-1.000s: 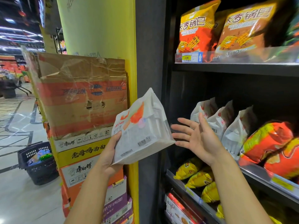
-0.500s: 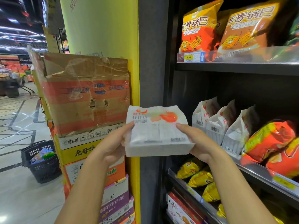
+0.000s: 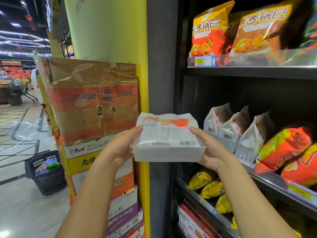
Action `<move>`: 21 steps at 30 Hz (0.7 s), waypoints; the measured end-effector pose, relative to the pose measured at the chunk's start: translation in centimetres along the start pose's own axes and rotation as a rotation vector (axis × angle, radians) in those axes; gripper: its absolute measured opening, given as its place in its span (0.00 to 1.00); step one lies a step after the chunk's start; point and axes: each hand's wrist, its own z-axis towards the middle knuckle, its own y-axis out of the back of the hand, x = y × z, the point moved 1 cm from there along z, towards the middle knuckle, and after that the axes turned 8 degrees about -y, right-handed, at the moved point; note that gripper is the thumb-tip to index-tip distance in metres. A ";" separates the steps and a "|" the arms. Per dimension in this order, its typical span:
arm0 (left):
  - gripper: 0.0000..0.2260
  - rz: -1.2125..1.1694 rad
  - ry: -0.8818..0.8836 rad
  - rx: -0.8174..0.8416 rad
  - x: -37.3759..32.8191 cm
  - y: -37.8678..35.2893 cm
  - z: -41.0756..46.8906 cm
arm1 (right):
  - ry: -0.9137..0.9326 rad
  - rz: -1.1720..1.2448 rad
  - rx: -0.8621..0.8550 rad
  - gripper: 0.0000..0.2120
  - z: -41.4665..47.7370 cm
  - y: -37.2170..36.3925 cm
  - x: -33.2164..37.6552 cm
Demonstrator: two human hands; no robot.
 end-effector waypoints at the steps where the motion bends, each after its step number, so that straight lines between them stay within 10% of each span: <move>1: 0.20 0.092 -0.044 -0.064 0.2 0.1 0.2 | 0.044 -0.053 -0.022 0.16 0.2 0.0 0.0; 4: 0.24 0.251 -0.266 -0.244 -0.1 -0.4 -0.6 | 0.206 -0.273 -0.140 0.22 1.2 0.0 -0.2; 14: 0.19 0.391 -0.399 0.092 0.5 -6.3 -3.6 | 0.436 -0.429 -0.173 0.28 0.7 -3.2 -2.3; 21: 0.42 0.363 -0.400 -0.051 2.2 -5.9 -3.0 | 0.393 -0.471 -0.077 0.34 -0.5 -3.8 -3.3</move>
